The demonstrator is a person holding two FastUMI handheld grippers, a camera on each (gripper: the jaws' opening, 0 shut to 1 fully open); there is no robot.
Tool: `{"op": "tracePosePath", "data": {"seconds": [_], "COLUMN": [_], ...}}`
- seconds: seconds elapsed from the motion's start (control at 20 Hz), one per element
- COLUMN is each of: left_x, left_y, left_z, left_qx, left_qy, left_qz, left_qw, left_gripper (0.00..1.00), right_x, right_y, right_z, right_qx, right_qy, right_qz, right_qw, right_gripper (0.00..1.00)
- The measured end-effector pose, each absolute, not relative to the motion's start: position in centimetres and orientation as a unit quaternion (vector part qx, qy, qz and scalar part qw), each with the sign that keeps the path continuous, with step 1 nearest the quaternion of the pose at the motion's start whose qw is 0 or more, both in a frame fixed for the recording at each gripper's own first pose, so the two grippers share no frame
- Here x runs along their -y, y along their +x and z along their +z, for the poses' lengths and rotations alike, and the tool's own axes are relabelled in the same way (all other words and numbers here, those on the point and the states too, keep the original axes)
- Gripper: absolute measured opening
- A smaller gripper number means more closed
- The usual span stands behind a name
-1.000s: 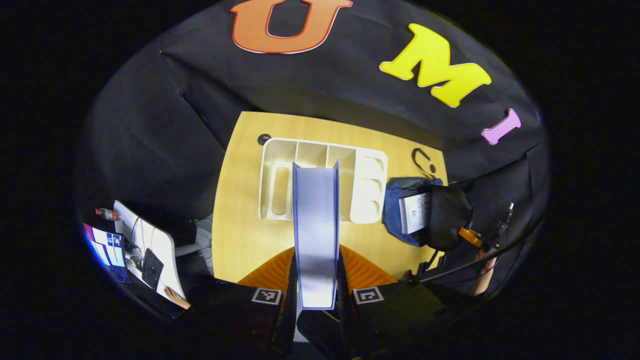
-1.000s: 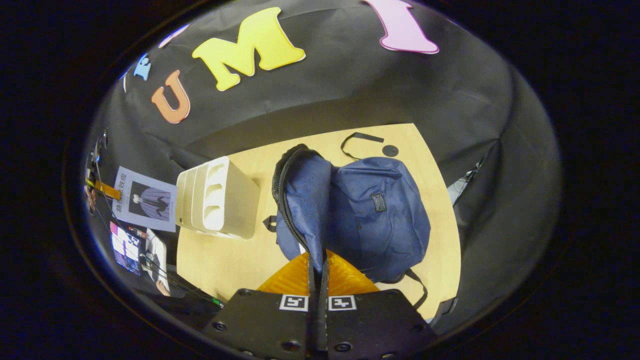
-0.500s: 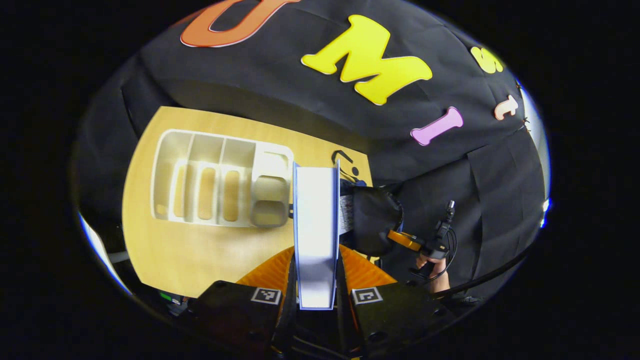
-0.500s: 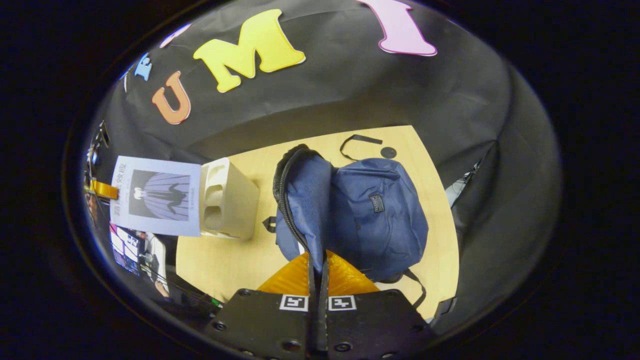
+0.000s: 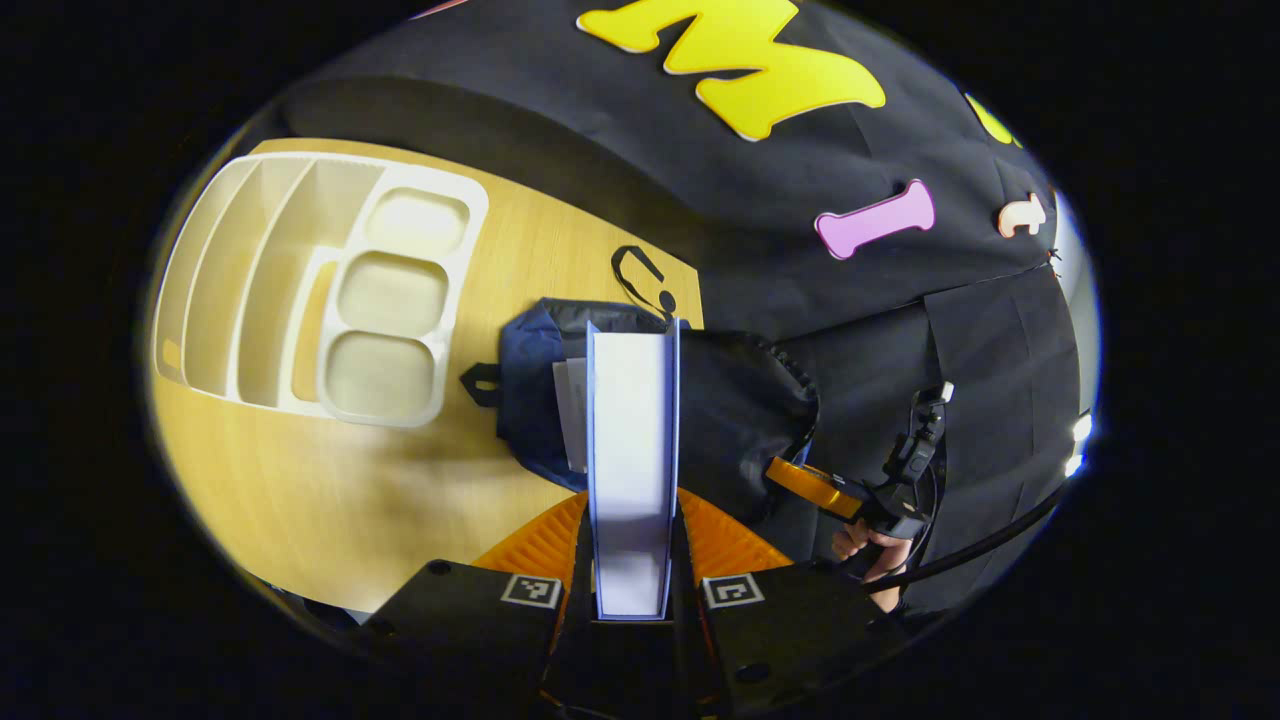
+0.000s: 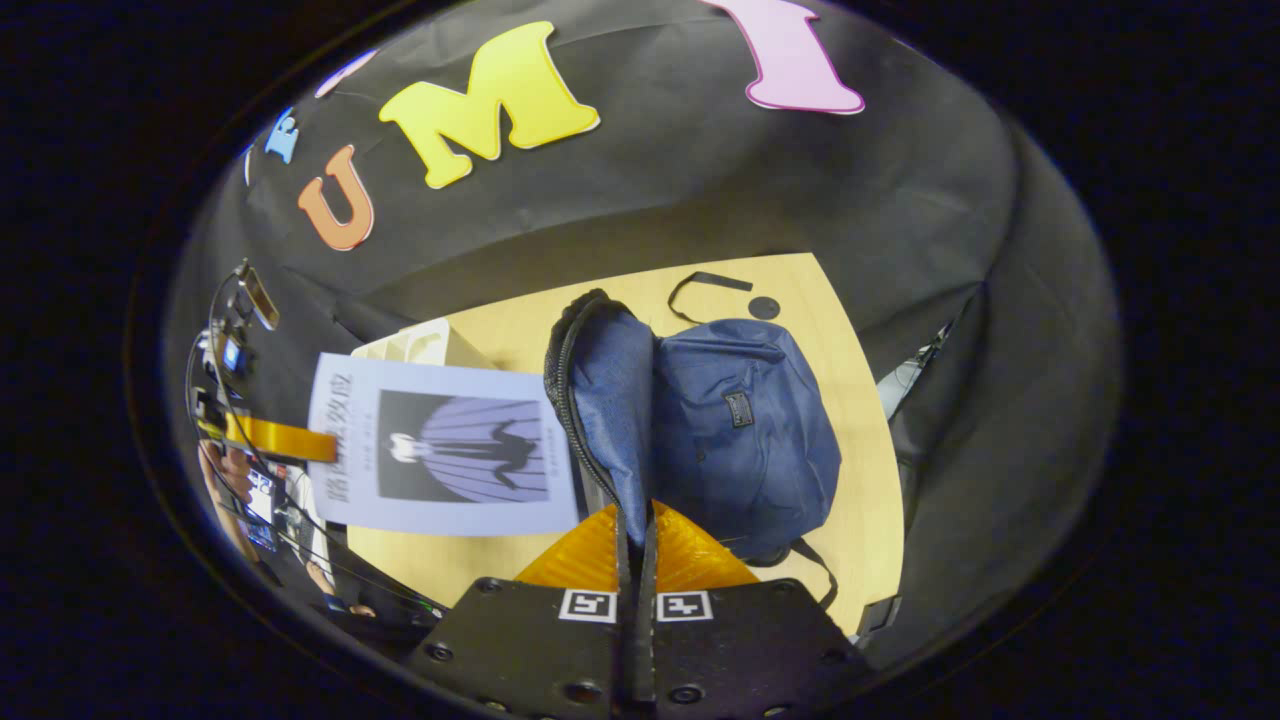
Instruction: Open the schoolbag, grab two books from the bookshelf and put them into the schoolbag.
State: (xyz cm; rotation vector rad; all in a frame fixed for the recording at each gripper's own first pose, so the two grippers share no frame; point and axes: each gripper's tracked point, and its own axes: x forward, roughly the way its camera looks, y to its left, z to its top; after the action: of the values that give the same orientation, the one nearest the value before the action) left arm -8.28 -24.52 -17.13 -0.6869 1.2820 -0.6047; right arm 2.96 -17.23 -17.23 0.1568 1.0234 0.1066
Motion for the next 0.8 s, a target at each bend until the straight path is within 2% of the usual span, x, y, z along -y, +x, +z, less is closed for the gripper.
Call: {"op": "tracePosePath", "data": {"seconds": [0.2,0.25,0.3,0.4,0.45,0.5,0.55,0.6,0.8], "left_x": [28.6,29.3,29.9,30.7,31.0,31.2,31.3,31.7,32.9], "left_y": [-8.3,-8.0,-7.9,-7.2,-6.8,-6.3,-5.8,-5.4,-5.4], "left_z": [-22.1,-22.6,-22.9,-23.5,-23.9,-24.2,-24.6,-24.9,-25.9], "left_qx": [-0.585,-0.584,-0.582,-0.574,-0.566,-0.556,-0.548,-0.543,-0.527], "left_qy": [-0.314,-0.320,-0.326,-0.342,-0.347,-0.353,-0.360,-0.368,-0.384], "left_qz": [-0.262,-0.263,-0.265,-0.269,-0.272,-0.273,-0.274,-0.274,-0.282], "left_qw": [0.700,0.698,0.696,0.694,0.697,0.702,0.703,0.703,0.704], "left_gripper": [0.37,0.43,0.37,0.37,0.37,0.44,0.37,0.37,0.37], "right_x": [17.9,18.0,18.1,18.1,18.2,18.3,18.5,18.5,18.4], "right_y": [2.9,2.8,2.8,2.8,2.8,2.8,2.8,2.8,3.2], "right_z": [-17.1,-17.2,-17.2,-17.0,-16.8,-16.6,-16.4,-16.3,-15.7], "right_qx": [-0.490,-0.492,-0.492,-0.492,-0.491,-0.490,-0.489,-0.490,-0.488], "right_qy": [0.078,0.078,0.079,0.079,0.080,0.077,0.075,0.075,0.070], "right_qz": [0.048,0.049,0.049,0.049,0.049,0.048,0.048,0.048,0.049], "right_qw": [0.867,0.866,0.866,0.866,0.866,0.867,0.868,0.867,0.869], "right_gripper": [0.00,0.00,0.03,0.00,0.04,0.00,0.03,0.00,0.00]}}
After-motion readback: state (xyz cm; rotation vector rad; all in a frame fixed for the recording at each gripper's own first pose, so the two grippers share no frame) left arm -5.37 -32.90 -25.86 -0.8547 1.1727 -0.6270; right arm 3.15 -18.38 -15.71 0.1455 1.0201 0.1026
